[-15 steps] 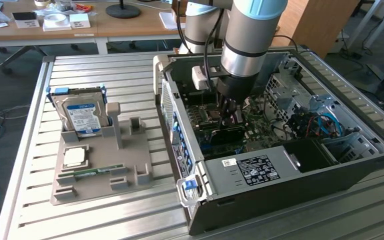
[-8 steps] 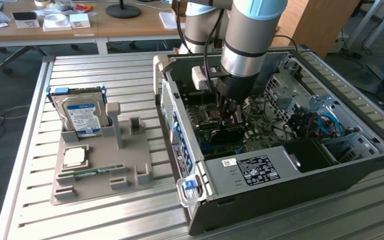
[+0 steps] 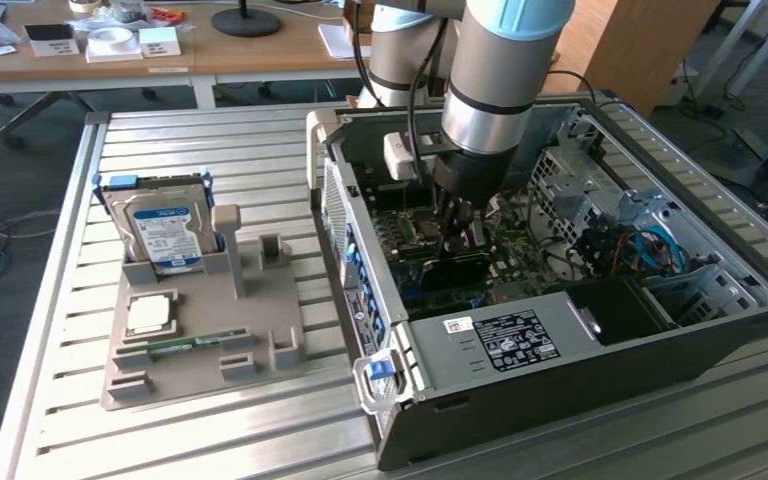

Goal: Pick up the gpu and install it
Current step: 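Press down on the gpu until it lock into place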

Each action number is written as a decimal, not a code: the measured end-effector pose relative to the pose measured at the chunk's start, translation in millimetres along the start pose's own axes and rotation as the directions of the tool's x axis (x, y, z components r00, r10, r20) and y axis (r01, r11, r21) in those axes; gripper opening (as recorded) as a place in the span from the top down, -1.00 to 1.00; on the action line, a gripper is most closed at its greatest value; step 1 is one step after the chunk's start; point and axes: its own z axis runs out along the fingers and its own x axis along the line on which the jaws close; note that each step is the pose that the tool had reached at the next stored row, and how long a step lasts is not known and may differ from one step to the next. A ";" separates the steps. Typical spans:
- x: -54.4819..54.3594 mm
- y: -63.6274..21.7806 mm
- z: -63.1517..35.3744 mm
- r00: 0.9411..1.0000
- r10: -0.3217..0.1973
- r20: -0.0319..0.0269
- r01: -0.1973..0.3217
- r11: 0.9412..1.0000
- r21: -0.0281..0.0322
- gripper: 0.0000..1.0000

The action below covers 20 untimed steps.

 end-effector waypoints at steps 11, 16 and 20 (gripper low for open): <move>0.1 0.2 1.2 1.000 0.000 0.000 0.000 1.000 0.000 0.79; 0.1 0.3 1.9 1.000 0.000 0.000 0.000 1.000 0.000 0.79; 0.1 0.4 2.3 1.000 0.000 0.000 0.000 1.000 0.000 0.79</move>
